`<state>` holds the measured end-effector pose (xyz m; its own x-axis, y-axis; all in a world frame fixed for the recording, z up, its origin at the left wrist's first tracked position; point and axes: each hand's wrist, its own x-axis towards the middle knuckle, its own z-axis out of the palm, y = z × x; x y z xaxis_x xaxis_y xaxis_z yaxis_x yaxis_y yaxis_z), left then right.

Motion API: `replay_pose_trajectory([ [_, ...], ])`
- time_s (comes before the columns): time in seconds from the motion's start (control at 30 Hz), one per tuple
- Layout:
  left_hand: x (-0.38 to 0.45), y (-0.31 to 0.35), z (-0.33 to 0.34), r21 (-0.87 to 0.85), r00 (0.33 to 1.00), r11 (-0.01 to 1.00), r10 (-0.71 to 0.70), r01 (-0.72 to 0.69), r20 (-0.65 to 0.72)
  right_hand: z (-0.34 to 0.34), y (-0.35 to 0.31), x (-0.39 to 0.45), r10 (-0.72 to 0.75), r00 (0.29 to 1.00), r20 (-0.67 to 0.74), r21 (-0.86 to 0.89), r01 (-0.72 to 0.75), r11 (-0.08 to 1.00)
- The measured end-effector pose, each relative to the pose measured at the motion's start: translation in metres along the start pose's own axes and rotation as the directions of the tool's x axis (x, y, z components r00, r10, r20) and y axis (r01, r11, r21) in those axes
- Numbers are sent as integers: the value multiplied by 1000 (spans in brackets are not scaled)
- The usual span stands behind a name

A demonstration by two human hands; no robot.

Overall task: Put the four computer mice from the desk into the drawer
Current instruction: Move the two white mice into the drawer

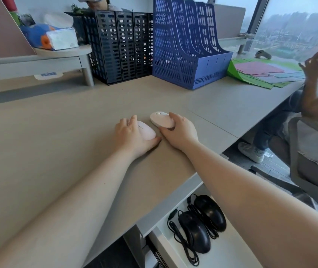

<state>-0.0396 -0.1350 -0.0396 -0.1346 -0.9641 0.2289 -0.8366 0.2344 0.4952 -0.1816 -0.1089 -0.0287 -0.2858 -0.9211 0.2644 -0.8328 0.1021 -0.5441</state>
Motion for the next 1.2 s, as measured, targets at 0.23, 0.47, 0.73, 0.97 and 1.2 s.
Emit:
replay_pose_trajectory([
  [0.23,-59,23,-7,-27,998,999,29,-28,48,-31,13,-56,141,990,32,193,-144,971],
  [0.47,-133,53,-9,-95,992,991,102,-95,72,-72,42,-136,252,967,45,463,-244,852],
  [0.73,-237,96,41,-101,936,973,227,-207,270,-103,131,-219,409,905,114,178,-423,888],
  [0.97,-286,114,91,139,841,963,126,-230,526,-92,178,-250,459,841,286,-132,-440,888],
  [1.2,-295,108,130,253,814,946,18,-201,581,-62,203,-258,465,780,418,-193,-424,885],
])
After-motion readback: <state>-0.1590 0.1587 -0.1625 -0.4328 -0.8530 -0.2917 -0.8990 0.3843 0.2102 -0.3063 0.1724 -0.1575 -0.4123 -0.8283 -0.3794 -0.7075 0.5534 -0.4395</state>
